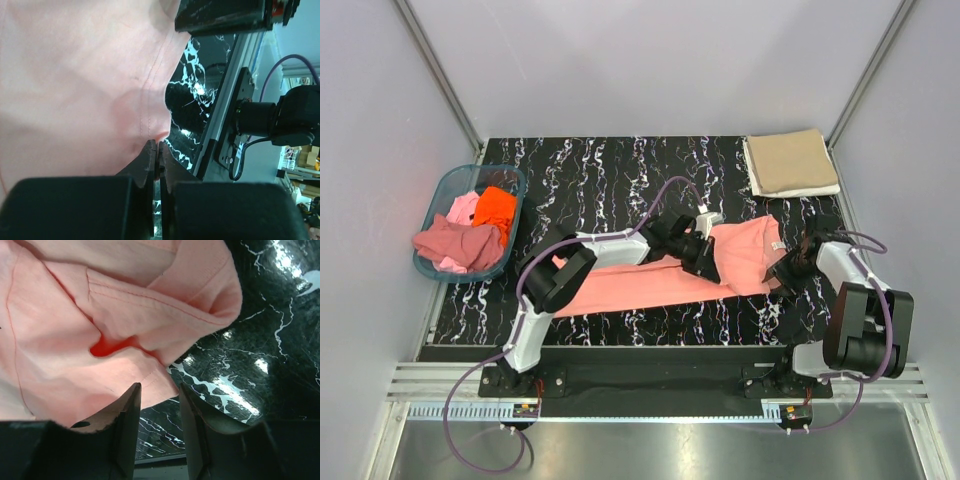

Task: Fold and stack the t-shirts
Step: Fold the tshirt

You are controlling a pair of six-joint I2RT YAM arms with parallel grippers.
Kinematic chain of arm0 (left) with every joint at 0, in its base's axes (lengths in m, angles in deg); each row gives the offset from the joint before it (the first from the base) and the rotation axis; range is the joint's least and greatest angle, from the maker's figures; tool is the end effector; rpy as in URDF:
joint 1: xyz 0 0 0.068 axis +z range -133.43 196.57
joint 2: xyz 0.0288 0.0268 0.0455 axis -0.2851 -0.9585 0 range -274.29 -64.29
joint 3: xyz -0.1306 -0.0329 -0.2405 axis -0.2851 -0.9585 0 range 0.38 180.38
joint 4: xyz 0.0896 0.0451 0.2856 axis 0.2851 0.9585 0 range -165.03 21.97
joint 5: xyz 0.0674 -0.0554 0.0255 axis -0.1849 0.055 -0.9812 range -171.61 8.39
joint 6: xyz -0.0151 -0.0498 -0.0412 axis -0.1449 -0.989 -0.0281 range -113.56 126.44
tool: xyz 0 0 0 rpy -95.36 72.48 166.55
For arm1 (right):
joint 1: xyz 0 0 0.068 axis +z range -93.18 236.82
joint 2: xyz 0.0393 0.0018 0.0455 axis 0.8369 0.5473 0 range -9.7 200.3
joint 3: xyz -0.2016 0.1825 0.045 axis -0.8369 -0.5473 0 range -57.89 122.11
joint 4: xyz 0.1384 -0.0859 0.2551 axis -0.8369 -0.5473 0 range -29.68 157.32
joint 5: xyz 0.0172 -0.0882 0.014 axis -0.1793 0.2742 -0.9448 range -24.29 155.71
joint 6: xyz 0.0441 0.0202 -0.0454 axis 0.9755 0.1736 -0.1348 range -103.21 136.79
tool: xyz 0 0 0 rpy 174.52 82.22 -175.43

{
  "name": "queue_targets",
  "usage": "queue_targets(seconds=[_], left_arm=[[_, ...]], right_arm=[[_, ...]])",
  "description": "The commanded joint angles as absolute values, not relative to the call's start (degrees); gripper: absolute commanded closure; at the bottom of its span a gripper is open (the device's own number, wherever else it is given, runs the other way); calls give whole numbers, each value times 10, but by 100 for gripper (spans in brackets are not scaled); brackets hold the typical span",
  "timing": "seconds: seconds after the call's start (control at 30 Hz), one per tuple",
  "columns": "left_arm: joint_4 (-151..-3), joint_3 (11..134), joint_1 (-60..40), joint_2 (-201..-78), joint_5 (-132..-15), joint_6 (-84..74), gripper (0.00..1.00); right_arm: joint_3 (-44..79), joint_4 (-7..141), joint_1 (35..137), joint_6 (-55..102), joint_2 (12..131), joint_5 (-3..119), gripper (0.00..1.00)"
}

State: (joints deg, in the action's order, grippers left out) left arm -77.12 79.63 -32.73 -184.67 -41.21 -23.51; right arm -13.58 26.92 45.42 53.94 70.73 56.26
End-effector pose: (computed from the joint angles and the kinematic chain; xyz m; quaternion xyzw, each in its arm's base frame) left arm 0.3005 -0.4016 0.1274 0.2888 0.8102 -0.4976 0.1121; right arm 0.2698 -0.0456 0.1325 0.3980 0.9062 0.1059 0.0959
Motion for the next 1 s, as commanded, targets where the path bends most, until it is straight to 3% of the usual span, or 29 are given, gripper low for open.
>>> queue_targets(seconds=[0.0,0.2,0.3,0.37,0.4,0.43,0.67,0.83,0.97], left_arm=[[-823,821,-327,-1853,-387,-264,100],[-840,806,-327,-1857,-389,-277,100],[-839,802,-327,-1859,-392,-275,100],[-837,797,-327,-1861,-393,-272,100],[-833,796,-327,-1861,-395,-270,96],[-829,795,-327,-1860,-398,-263,91],[-782,769,-327,-1834,-449,-215,79],[-776,757,-327,-1822,-457,-208,98],[-782,751,-327,-1817,-451,-221,100]], right_arm=[[-153,282,457,564,672,574,56],[-180,323,457,578,669,561,56],[-183,334,457,580,674,552,62],[-183,337,457,580,672,548,76],[-185,336,457,580,663,549,94],[-185,334,457,576,657,552,100],[-178,309,457,573,596,574,100],[-157,296,457,566,580,583,100],[-136,279,457,551,582,604,100]])
